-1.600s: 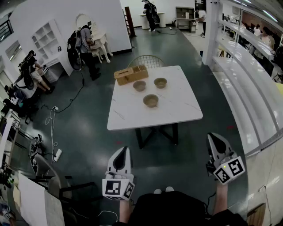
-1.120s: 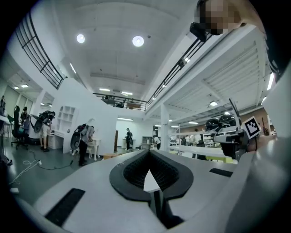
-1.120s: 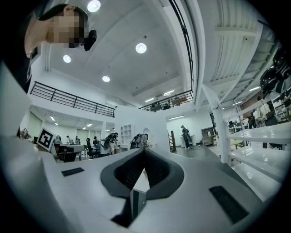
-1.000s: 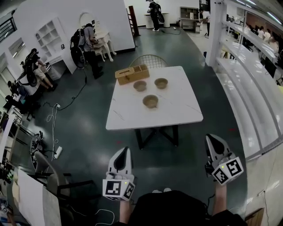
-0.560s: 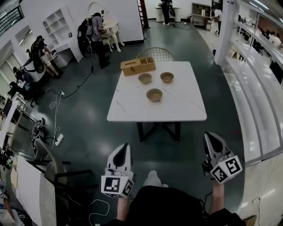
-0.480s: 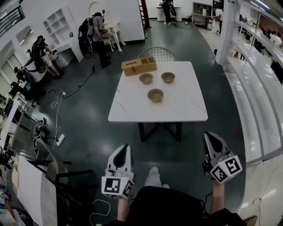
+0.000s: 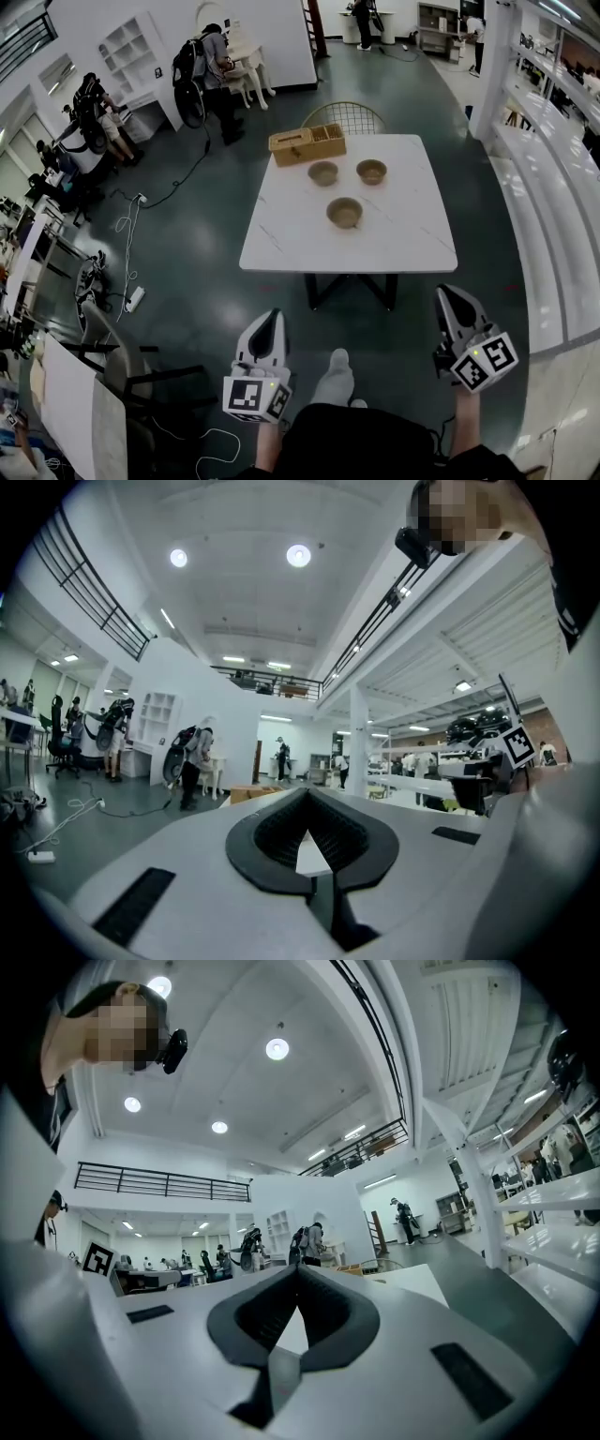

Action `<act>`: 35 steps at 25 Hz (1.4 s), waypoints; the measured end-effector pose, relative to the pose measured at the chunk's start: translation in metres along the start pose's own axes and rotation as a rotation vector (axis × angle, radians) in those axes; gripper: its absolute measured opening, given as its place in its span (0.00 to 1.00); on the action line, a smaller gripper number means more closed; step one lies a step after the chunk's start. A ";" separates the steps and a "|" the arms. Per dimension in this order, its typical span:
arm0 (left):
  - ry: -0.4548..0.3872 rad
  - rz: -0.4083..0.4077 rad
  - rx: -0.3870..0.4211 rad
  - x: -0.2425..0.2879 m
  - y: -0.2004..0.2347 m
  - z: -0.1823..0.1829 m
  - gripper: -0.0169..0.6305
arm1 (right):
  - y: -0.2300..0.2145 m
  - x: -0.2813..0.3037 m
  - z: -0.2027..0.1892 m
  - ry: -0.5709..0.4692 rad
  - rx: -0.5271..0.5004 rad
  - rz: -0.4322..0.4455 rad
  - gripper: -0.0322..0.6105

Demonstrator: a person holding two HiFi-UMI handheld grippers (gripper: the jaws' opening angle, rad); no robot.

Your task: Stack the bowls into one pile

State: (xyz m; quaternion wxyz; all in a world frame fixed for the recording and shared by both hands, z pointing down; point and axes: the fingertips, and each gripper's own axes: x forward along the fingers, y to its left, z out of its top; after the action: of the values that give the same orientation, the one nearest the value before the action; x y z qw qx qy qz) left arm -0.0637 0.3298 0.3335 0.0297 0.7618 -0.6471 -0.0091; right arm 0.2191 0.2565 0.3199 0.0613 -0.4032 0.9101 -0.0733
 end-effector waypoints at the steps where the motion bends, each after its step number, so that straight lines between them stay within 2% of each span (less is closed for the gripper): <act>1: -0.003 0.000 0.001 0.007 0.006 0.001 0.05 | -0.001 0.009 0.001 -0.001 -0.006 0.002 0.07; 11: 0.000 -0.025 -0.027 0.085 0.053 0.005 0.05 | -0.025 0.091 0.001 0.013 -0.006 -0.023 0.07; 18: 0.004 -0.060 -0.039 0.132 0.075 0.007 0.05 | -0.052 0.127 0.005 0.009 0.009 -0.083 0.07; 23: 0.002 -0.089 -0.046 0.169 0.092 0.009 0.05 | -0.064 0.159 0.004 0.014 -0.001 -0.095 0.07; 26: 0.008 -0.119 -0.042 0.192 0.097 0.006 0.05 | -0.071 0.174 0.008 0.002 -0.007 -0.107 0.07; 35: 0.031 -0.199 -0.036 0.232 0.093 -0.009 0.05 | -0.091 0.183 -0.015 0.003 0.052 -0.177 0.07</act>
State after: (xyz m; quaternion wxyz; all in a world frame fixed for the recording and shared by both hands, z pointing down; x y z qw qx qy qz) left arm -0.1169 0.0865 0.3537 0.0522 0.8216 -0.5675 -0.0117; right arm 0.1601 0.0617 0.3415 0.0634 -0.4800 0.8689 -0.1026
